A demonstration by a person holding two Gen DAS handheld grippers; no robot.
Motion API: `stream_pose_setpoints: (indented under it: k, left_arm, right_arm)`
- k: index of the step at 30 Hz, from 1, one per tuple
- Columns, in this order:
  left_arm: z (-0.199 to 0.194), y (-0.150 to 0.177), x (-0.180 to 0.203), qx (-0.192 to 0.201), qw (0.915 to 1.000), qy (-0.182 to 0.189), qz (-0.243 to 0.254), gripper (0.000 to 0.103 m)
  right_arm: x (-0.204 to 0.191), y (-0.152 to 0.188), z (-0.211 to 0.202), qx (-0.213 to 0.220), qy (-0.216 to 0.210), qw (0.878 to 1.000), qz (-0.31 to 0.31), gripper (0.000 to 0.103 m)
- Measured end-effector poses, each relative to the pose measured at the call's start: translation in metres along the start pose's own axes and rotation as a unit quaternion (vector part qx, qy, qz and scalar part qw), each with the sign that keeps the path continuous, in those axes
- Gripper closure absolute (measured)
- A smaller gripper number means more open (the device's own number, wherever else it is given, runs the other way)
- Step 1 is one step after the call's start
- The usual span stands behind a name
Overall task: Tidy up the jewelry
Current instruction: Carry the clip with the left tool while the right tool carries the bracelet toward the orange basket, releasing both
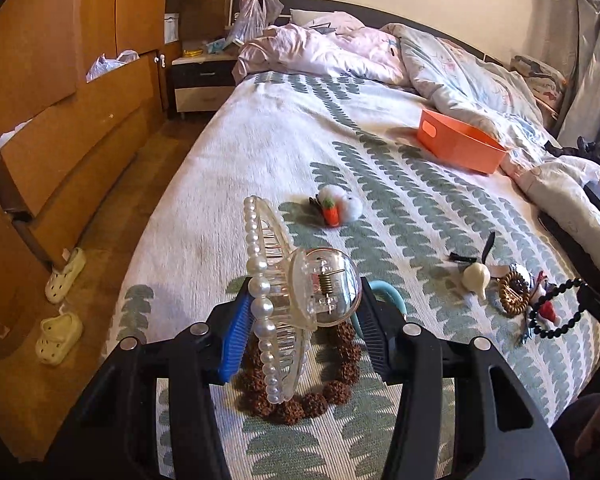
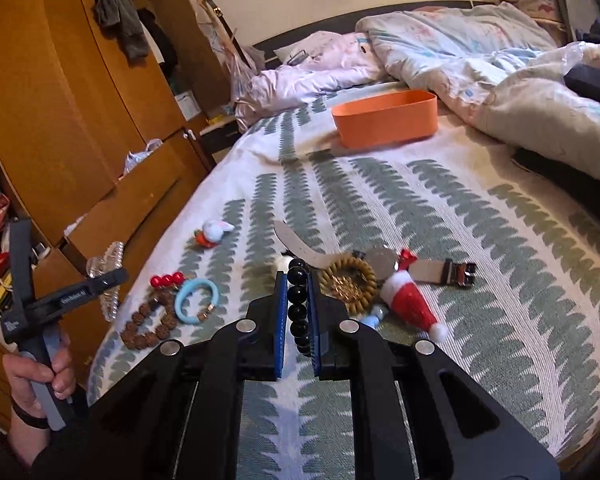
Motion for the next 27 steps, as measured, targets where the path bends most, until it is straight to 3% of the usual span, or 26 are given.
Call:
stream_pose_setpoints:
  k: [13, 21, 27]
  left_arm:
    - [0.015, -0.054, 0.000, 0.017, 0.9995, -0.026, 0.006, 0.053]
    - [0.046, -0.093, 0.012, 0.013, 0.9988, -0.043, 0.020, 0.053]
    - [0.073, -0.117, 0.022, 0.012, 0.9977, -0.061, 0.026, 0.053]
  right_arm:
    - [0.005, -0.080, 0.010, 0.038, 0.005, 0.999, -0.009, 0.093]
    - [0.027, -0.139, 0.052, 0.039, 0.039, 0.998, -0.011, 0.093]
    - [0.052, -0.153, 0.086, 0.019, 0.057, 0.998, 0.000, 0.093]
Point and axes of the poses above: each gripper's, at about its wrist camera, not at the fingertips, and z roughly the way its jaws point, x to its right, y to its underside, the point moved 2 cm from there along z, roughly the way its jaws point, and after that the axes turned 8 degrees about -y, right-handed, at the moved point
